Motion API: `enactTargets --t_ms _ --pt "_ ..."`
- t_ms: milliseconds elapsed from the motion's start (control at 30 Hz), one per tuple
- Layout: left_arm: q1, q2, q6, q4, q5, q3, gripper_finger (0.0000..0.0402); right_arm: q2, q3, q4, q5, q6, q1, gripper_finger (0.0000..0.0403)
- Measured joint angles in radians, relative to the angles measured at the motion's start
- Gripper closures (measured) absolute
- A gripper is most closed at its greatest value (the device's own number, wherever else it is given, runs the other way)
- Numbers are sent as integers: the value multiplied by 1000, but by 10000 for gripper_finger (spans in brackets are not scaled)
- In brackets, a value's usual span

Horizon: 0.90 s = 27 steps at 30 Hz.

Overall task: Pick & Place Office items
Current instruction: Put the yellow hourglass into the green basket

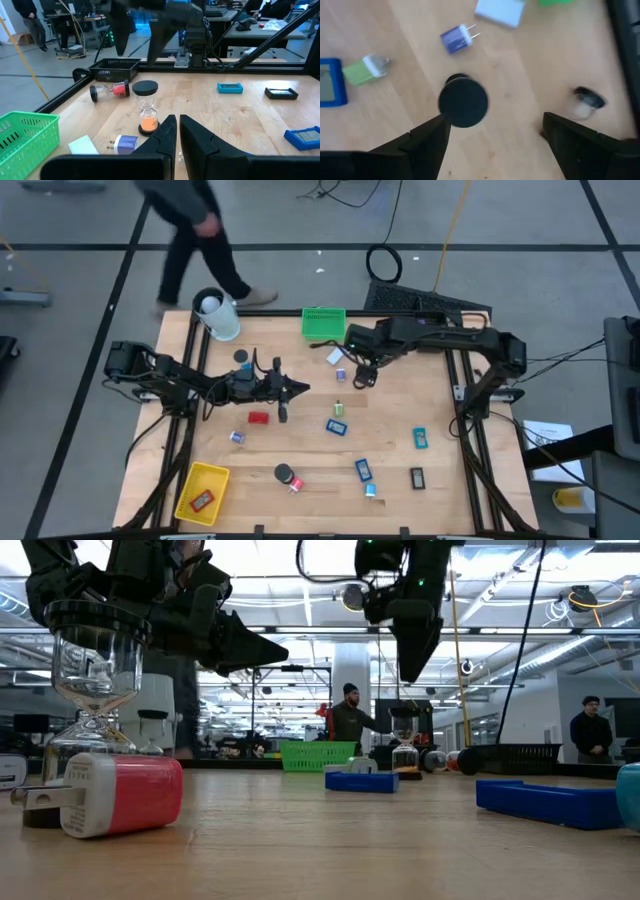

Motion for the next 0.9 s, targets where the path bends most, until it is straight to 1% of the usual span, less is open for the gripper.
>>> enactTargets --t_ms 133,233,367,533,600,667,767,833,900 --pt "0 0 0 -8 0 0 371 -54 -8 -5 110 54 33 139" --pt "0 0 0 -12 0 0 371 -109 -81 60 202 94 67 186" --pt "0 0 0 -15 0 0 371 -212 -285 241 230 160 108 262" --pt "0 0 -8 -17 0 0 371 -385 -573 557 297 240 154 361" --pt "0 0 -9 -21 0 0 371 -458 -671 697 294 251 164 391" --pt "0 0 -9 -21 0 0 371 -520 -759 855 267 251 165 394" --pt "0 0 -11 -21 0 0 371 -585 -850 1061 266 232 164 380" --pt "0 0 -11 -20 0 0 371 -617 -883 1141 267 210 164 377" --pt "0 0 -11 -19 0 0 371 -640 -898 1178 269 188 164 380"
